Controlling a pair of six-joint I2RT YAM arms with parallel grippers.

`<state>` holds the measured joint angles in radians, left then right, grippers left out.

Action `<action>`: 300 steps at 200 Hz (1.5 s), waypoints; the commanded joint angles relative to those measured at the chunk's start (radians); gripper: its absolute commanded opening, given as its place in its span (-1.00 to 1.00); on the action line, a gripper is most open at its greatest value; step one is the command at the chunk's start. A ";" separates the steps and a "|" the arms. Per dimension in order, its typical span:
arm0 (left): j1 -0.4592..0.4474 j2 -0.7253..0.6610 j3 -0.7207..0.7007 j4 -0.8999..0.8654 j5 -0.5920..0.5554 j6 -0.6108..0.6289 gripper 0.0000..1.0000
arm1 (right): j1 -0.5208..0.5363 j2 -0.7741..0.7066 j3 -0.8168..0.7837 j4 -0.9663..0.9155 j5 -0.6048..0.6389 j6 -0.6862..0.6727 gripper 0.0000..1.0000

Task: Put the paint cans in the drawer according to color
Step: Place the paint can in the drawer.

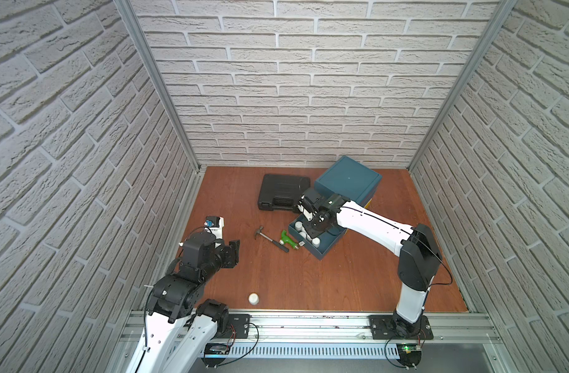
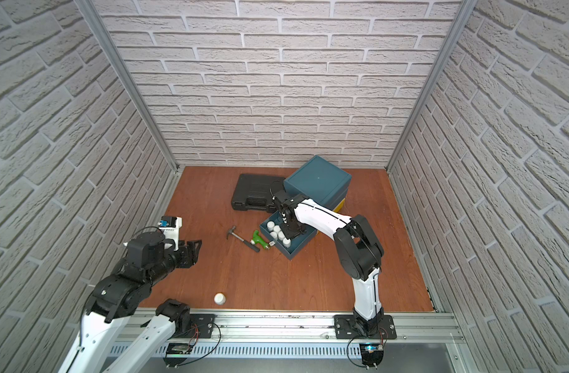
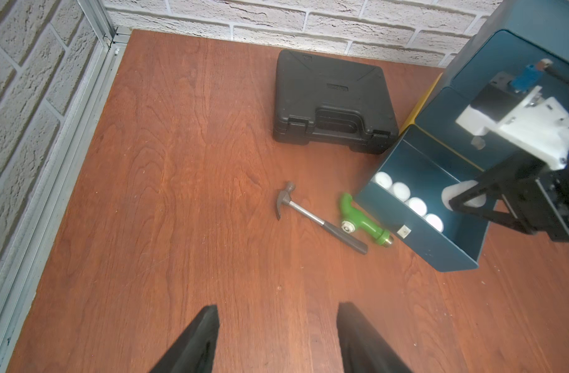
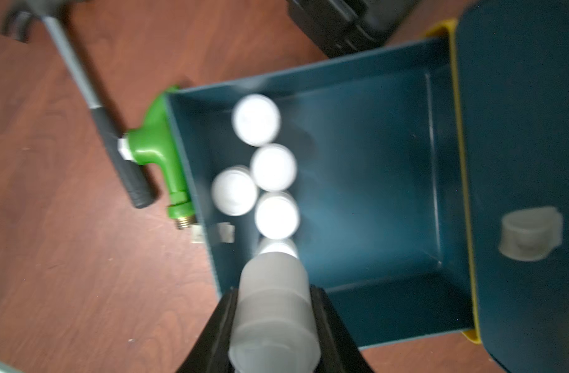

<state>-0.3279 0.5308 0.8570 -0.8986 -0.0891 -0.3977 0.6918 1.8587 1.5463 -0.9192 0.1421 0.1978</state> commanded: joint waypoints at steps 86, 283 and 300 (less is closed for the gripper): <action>-0.011 -0.003 -0.004 0.006 -0.012 -0.009 0.26 | -0.080 0.110 -0.042 0.017 -0.001 -0.063 -0.77; -0.012 0.001 -0.004 0.008 -0.011 -0.007 0.26 | -0.064 0.096 -0.080 0.022 -0.095 -0.077 -0.03; -0.012 -0.002 -0.005 0.007 -0.012 -0.008 0.26 | -0.064 0.086 -0.077 0.019 -0.090 -0.073 0.03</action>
<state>-0.3355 0.5312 0.8570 -0.8993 -0.0906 -0.4046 0.6201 1.9808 1.4788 -0.8940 0.0410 0.1211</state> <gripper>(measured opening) 0.632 0.501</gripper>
